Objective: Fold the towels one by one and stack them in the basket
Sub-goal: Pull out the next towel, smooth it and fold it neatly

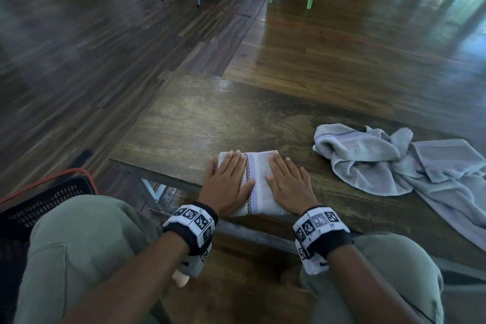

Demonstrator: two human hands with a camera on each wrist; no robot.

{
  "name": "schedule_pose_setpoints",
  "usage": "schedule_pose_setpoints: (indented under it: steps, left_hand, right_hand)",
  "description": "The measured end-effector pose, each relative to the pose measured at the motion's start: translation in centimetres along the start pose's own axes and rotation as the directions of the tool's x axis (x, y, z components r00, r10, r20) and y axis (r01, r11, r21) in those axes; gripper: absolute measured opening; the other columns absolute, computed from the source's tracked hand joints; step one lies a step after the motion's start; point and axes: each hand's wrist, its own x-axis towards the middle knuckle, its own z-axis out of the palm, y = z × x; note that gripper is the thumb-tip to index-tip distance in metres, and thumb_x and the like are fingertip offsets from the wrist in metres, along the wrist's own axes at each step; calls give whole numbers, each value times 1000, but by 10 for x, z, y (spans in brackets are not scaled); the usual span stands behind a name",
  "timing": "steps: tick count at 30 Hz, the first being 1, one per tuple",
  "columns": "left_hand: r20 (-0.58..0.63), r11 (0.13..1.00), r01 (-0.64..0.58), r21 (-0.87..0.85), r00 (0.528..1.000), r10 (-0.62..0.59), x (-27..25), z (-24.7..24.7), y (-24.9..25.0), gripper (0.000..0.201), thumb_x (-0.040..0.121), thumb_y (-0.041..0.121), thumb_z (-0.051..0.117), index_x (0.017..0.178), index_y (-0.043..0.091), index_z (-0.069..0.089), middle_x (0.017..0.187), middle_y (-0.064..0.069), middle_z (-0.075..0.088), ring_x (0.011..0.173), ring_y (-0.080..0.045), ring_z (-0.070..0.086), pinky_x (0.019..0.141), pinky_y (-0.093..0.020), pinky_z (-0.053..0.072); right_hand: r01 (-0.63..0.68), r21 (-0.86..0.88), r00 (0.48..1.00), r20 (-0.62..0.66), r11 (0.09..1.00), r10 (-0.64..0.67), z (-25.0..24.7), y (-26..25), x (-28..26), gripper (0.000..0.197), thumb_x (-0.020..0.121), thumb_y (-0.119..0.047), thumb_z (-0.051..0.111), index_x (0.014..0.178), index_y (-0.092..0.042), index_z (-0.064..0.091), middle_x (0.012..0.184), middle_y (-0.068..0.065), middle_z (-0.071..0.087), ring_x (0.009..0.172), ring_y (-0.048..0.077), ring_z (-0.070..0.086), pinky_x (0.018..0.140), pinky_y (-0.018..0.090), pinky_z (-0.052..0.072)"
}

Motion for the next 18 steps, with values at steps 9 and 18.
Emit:
schedule_pose_setpoints:
  steps: [9,18]
  left_hand:
    - [29,991,126,-40,992,-125,-5,-7,-27,66,94,52,3,150,19,1,159,0,-1,146,-19,-5,115,-50,-5]
    - [-137,944,258,-204,948,-289,-15,-23,-9,55,93,46,36,137,12,38,129,-6,53,117,-23,47,100,-42,34]
  right_hand:
    - [2,1,998,-63,1000,-2,2,3,-1,53,100,-41,14,150,-28,3,158,-13,-3,145,13,2,116,46,3]
    - [-221,214,951,-171,951,260,-11,8,-7,48,86,-57,45,115,-23,61,122,2,48,118,23,35,102,43,23]
